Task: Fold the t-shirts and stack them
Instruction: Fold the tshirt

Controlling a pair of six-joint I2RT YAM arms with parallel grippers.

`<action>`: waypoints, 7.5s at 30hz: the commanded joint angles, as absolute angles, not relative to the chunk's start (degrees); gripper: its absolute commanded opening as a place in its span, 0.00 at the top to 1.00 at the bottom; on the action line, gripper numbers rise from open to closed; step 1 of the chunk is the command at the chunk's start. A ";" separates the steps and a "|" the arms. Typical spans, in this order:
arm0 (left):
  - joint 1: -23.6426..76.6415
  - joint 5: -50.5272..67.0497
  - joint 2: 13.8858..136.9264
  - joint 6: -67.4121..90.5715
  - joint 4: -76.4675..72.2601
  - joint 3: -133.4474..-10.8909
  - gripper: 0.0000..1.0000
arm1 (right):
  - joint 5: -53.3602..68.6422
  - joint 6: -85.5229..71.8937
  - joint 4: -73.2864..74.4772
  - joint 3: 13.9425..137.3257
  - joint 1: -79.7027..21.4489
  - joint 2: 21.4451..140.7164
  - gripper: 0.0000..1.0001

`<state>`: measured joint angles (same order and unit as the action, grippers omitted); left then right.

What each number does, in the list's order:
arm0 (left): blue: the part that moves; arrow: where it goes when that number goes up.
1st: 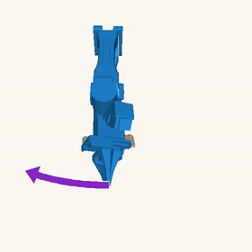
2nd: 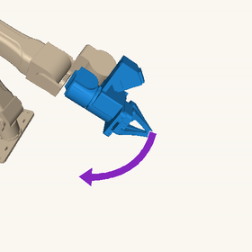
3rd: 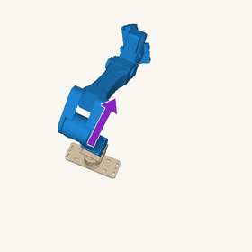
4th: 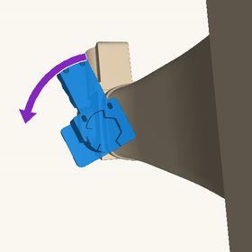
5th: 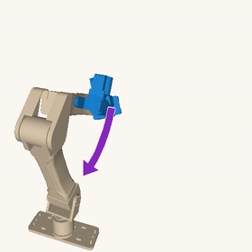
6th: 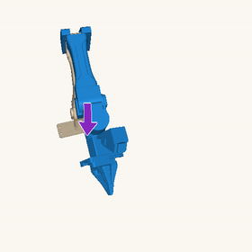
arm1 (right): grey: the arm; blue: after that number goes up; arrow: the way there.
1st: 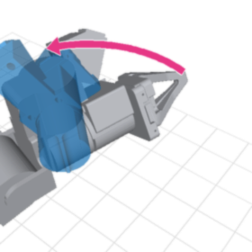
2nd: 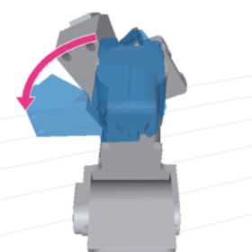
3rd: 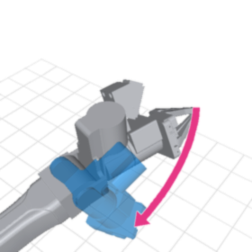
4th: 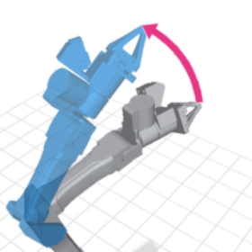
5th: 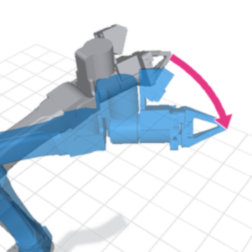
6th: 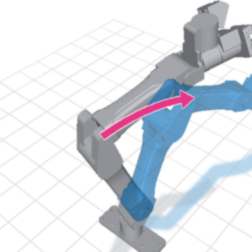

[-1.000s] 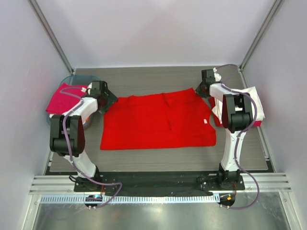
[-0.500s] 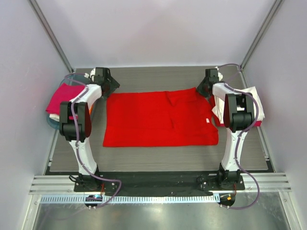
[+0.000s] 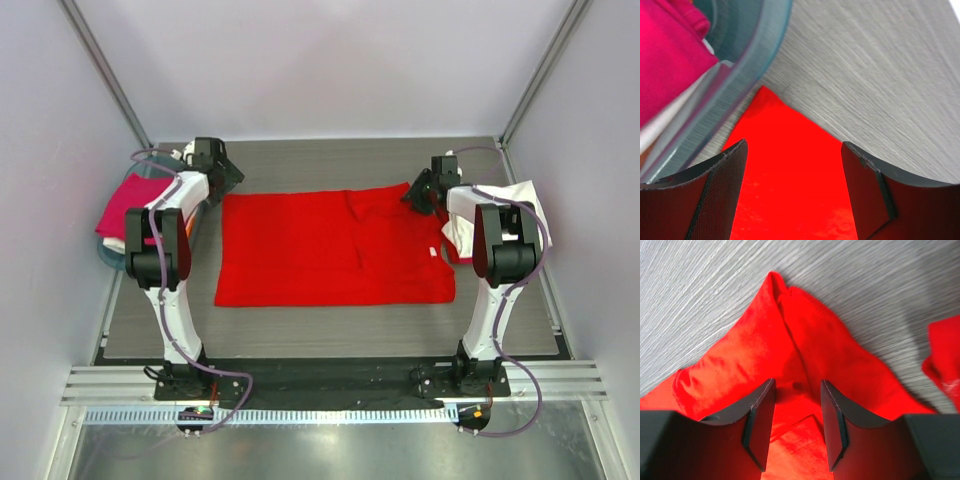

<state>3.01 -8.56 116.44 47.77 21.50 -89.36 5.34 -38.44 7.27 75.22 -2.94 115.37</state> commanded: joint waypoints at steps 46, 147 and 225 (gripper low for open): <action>2.29 -18.37 128.76 42.19 30.50 -102.57 1.00 | 19.34 -45.35 1.23 75.15 -1.23 108.37 0.99; 10.28 -28.83 83.59 43.50 15.73 -47.99 1.00 | 23.29 -47.81 32.60 38.67 6.15 49.22 0.98; 39.72 20.91 116.52 54.58 13.62 -86.46 0.46 | 3.00 -29.62 25.84 45.17 -32.43 71.35 0.55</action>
<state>39.16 14.81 113.40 54.70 13.23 -81.87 7.01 -31.62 28.23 41.98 -30.55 69.80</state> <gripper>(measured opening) 0.544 0.444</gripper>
